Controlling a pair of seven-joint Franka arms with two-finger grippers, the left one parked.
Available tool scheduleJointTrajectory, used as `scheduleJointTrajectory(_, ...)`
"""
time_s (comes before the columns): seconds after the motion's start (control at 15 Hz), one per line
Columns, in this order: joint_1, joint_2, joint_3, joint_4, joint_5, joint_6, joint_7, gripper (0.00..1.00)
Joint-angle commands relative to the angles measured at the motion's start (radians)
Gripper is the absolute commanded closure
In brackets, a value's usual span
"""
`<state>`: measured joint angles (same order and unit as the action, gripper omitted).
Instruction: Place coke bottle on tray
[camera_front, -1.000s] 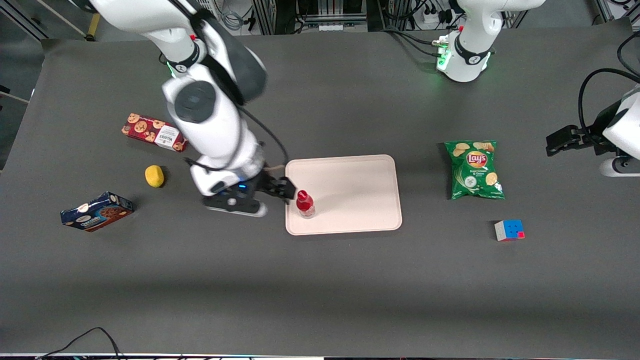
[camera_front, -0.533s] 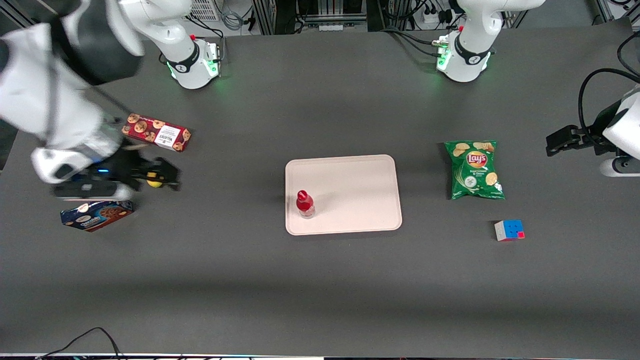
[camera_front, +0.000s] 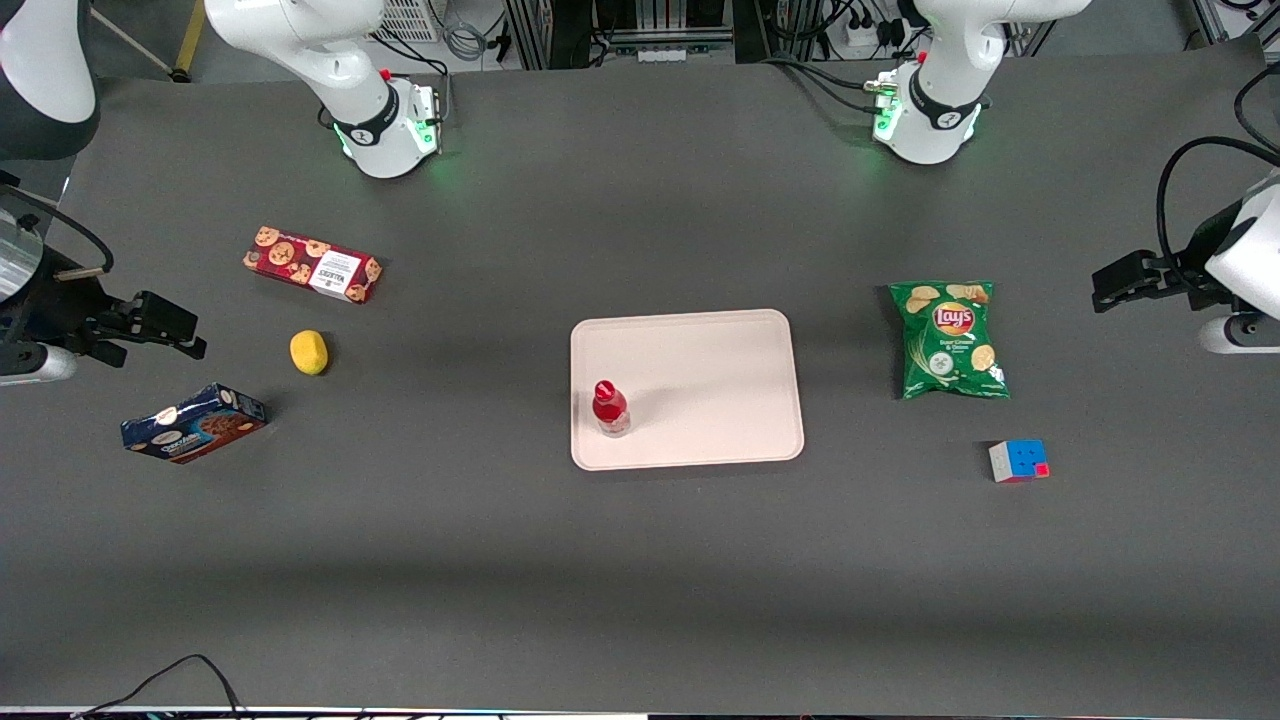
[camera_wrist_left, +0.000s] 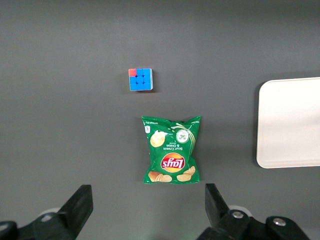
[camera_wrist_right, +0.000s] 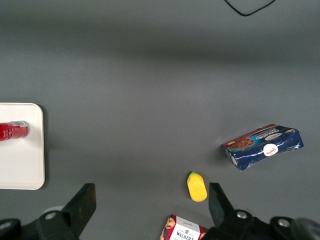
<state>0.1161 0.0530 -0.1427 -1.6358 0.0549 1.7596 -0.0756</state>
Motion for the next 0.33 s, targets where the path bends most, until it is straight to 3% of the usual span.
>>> scheduleJointTrajectory(0.0, 0.02, -0.013, -0.011, 0.01, -0.01, -0.012, -0.016, 0.0)
scheduleJointTrajectory(0.27, 0.025, -0.013, -0.005, 0.01, -0.04, -0.031, -0.012, 0.0)
